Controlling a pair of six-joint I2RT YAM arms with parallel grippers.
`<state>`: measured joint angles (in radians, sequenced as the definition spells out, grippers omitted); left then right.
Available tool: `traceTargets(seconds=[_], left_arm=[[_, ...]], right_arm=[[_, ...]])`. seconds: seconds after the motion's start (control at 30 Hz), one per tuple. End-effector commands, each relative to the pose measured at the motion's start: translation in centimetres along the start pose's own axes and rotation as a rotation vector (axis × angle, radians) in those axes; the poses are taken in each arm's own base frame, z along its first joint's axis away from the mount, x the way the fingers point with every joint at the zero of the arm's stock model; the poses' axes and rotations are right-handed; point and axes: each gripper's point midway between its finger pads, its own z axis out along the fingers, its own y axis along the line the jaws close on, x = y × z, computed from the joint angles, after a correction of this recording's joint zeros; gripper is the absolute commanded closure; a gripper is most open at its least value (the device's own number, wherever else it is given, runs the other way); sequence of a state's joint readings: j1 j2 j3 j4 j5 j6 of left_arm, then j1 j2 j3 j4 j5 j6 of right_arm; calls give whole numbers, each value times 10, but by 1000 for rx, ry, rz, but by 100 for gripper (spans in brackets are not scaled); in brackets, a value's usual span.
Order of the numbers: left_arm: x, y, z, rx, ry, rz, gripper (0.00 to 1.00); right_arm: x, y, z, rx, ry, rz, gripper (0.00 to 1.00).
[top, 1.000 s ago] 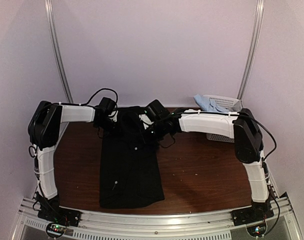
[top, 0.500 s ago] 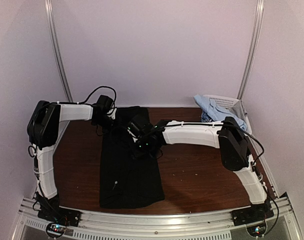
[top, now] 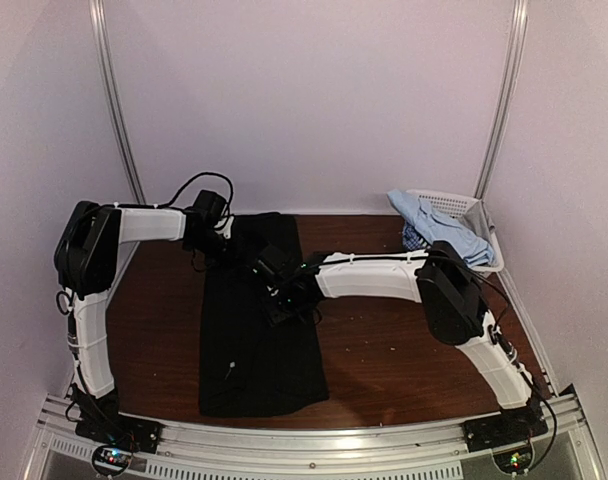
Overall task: Fold and stack the long sleeve shirts
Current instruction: Adjust the sleeve at the center of the board.
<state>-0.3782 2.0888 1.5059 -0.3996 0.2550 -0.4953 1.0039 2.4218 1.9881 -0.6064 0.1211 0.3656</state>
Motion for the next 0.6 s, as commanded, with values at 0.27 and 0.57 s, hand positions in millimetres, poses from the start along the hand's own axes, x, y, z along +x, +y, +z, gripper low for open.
traceTargets(seconds=[0.27, 0.57], left_arm=[[-9, 0, -4, 12, -15, 15, 83], [-13, 5, -8, 9, -22, 6, 74]], right_arm=[[-21, 1, -15, 16, -35, -18, 77], [-68, 13, -82, -86, -146, -46, 91]])
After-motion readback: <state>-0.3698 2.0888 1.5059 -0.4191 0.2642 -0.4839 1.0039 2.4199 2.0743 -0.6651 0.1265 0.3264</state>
